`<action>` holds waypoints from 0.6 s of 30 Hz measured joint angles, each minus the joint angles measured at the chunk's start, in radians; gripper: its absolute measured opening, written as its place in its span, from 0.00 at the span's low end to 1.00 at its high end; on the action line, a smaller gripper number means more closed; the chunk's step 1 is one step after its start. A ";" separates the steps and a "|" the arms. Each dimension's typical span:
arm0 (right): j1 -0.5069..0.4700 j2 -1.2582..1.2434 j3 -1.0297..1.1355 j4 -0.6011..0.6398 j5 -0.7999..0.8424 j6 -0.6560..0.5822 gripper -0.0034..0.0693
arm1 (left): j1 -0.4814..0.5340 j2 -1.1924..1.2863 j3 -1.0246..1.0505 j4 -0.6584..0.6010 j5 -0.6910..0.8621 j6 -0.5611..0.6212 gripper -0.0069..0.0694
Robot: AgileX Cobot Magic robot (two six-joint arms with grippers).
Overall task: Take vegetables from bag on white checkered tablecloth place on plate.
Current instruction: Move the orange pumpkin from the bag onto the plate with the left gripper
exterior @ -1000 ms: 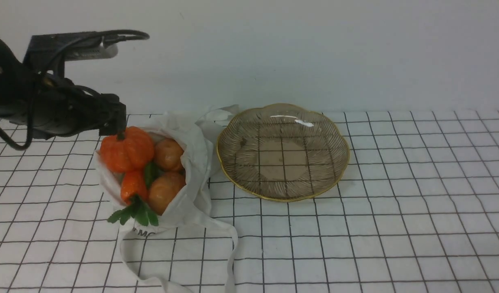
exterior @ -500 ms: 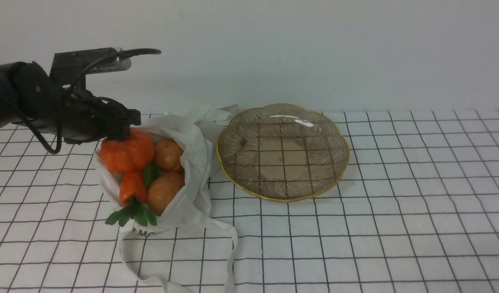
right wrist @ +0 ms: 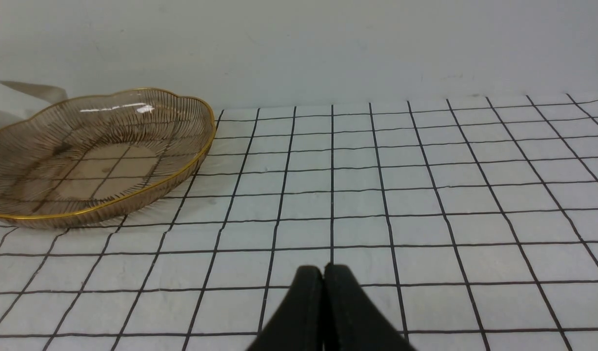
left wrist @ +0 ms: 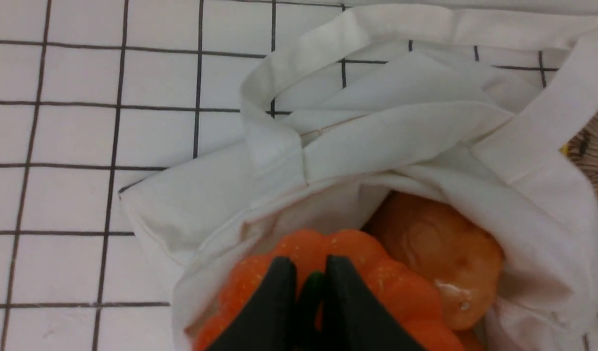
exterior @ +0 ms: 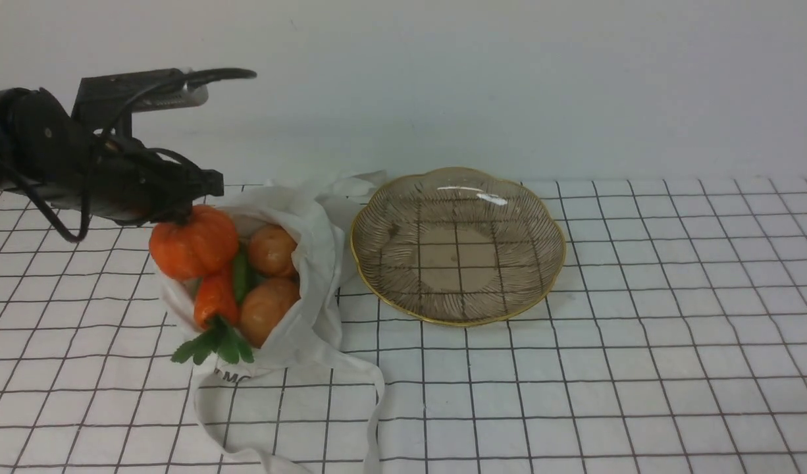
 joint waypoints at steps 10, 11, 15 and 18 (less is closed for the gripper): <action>0.000 0.000 0.000 0.000 0.000 0.000 0.03 | -0.070 -0.046 -0.220 -0.222 0.167 0.051 0.14; 0.000 0.000 0.000 0.000 0.000 0.000 0.03 | -0.100 -0.033 -0.237 -0.251 0.174 0.072 0.14; 0.000 0.000 0.000 0.000 0.000 0.000 0.03 | -0.238 0.092 -0.330 -0.365 0.183 0.152 0.14; 0.000 0.000 0.000 0.000 0.000 0.000 0.03 | -0.316 0.204 -0.397 -0.383 0.163 0.179 0.14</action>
